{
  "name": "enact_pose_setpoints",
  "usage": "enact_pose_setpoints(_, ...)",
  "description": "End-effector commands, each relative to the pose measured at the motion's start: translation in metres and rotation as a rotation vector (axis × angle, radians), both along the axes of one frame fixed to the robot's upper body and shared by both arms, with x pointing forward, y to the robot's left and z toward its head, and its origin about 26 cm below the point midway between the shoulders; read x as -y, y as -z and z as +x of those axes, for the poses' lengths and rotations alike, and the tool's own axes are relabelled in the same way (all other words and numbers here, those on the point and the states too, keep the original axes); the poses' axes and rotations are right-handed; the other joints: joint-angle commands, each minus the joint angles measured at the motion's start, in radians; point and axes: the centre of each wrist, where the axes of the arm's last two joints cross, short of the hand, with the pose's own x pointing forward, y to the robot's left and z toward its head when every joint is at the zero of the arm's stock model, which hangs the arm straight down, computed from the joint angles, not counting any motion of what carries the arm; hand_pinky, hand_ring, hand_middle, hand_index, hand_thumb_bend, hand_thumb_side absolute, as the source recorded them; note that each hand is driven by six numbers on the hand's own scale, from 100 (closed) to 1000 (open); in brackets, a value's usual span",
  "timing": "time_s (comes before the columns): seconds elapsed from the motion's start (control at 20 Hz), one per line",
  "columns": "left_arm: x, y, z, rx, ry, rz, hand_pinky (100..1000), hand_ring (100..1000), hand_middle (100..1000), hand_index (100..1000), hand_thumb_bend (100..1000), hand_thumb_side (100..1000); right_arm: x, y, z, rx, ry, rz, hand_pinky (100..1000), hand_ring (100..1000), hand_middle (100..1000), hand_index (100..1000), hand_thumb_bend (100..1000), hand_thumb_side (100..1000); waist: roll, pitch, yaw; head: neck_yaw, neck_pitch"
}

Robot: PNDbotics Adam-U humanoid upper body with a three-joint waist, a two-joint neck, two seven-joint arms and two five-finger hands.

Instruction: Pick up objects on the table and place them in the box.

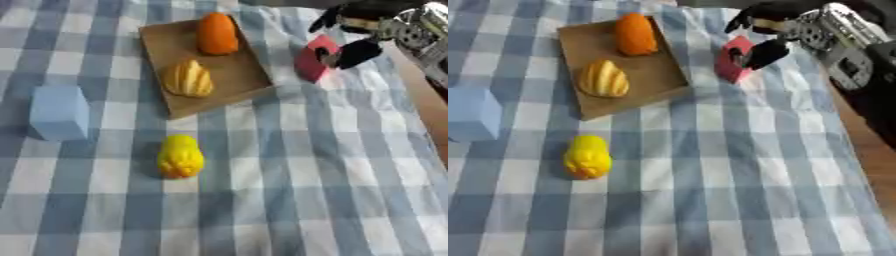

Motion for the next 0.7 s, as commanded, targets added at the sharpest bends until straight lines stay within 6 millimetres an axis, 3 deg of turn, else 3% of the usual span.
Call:
enact_pose_setpoints(0.05,-0.002,-0.008,-0.001,0.019,-0.002,0.03,853,729,733,826,336,603,0.009,-0.01,-0.002,0.01,0.023,0.008,837,907,876,910,100,570,0.007,-0.015,0.0,0.001,-0.018)
enact_pose_setpoints(0.25,-0.002,-0.008,-0.001,0.016,0.001,0.024,853,729,732,821,335,605,0.013,-0.003,0.0,-0.02,0.025,0.027,826,896,880,913,100,693,0.005,-0.009,0.002,0.0,-0.024)
enact_pose_setpoints(0.7,-0.001,-0.007,-0.001,0.012,0.007,0.013,852,727,730,802,331,606,0.021,0.01,0.008,-0.021,0.04,0.1,821,893,876,918,100,808,0.002,0.007,0.016,-0.003,-0.032)
